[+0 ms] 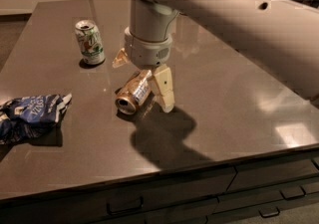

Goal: Place orange can upright

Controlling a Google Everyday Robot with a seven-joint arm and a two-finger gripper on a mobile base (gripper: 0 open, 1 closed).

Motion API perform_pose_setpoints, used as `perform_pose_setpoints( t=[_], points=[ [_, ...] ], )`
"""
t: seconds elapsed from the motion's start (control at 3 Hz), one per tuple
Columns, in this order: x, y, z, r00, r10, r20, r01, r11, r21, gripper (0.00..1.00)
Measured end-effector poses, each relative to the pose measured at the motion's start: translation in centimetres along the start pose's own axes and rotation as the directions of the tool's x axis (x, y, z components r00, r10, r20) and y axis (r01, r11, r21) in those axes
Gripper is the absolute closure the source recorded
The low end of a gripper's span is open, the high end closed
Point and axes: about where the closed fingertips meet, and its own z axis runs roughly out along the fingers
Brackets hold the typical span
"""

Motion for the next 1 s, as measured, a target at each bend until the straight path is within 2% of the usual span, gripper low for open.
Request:
perform_pose_setpoints(
  t=[0.33,0.67,1.0],
  points=[
    [-0.7,0.0,1.2,0.999,-0.035,0.002,0.035,0.9992,-0.022,0.0],
    [-1.3,-0.1,2.0,0.999,-0.053,0.007,0.053,0.9982,-0.029,0.15],
    [-1.6,-0.4,2.3,0.998,-0.06,0.006,0.061,0.9976,-0.032,0.38]
  ],
)
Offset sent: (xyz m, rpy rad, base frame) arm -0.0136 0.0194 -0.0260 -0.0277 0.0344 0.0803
